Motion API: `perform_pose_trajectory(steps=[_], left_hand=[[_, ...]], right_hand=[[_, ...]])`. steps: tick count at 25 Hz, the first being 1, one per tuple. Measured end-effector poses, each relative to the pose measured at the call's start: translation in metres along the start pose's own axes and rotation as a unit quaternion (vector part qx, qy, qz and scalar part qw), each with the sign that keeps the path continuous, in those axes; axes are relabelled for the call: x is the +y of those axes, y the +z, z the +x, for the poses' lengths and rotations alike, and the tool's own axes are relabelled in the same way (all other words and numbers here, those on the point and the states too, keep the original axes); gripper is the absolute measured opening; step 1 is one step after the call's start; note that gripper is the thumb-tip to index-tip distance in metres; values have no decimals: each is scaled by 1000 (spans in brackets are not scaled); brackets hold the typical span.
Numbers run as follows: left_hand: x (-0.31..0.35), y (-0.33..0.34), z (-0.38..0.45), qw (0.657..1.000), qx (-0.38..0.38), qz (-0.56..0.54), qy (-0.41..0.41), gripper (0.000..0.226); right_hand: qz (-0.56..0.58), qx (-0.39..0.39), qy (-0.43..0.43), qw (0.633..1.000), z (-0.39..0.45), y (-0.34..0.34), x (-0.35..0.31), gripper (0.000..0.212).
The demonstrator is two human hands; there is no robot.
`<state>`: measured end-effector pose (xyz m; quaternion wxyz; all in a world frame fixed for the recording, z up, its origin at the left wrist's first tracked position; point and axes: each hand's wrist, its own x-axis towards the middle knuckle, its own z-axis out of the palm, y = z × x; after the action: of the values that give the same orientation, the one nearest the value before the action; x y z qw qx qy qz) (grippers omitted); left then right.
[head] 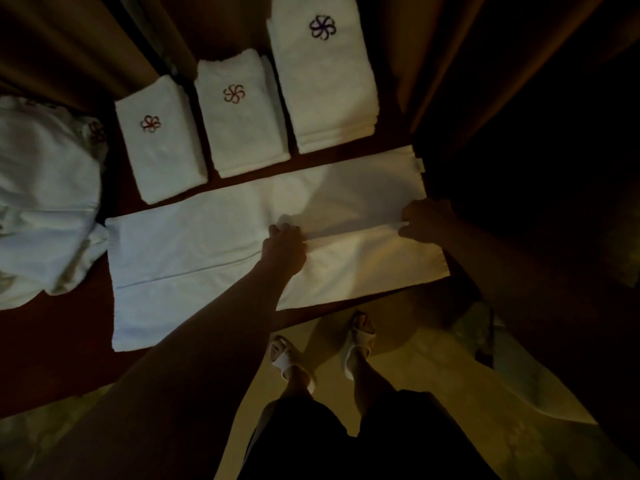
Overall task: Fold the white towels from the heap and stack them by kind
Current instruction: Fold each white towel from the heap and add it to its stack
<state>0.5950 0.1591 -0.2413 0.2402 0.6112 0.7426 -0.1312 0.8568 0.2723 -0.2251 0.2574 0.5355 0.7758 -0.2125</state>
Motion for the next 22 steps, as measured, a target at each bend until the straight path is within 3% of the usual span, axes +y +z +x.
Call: perform_pose_trajectory(steps=[3, 6, 8, 11, 14, 19, 22], left_hand=[[7, -4, -4, 1000, 2, 14, -6, 39], [30, -5, -7, 999, 26, 25, 16, 43], [56, -3, -5, 998, 37, 14, 52, 45], [94, 0, 4, 996, 15, -37, 78, 45], [113, -2, 13, 996, 2, -75, 48, 39], [109, -3, 15, 997, 24, -44, 60, 33], [106, -4, 14, 995, 27, -49, 77, 32]], right_hand=[[144, 40, 41, 988, -2, -5, 11, 41], [363, 46, 120, 923, -15, 6, 20, 50], [428, 55, 163, 887, -26, 19, 26, 57], [414, 48, 209, 885, -39, 37, 38, 57], [371, 3, 211, 904, -50, 53, 46, 60], [333, 46, 213, 917, -62, 61, 50, 37], [323, 60, 209, 921, -66, 62, 52, 35]])
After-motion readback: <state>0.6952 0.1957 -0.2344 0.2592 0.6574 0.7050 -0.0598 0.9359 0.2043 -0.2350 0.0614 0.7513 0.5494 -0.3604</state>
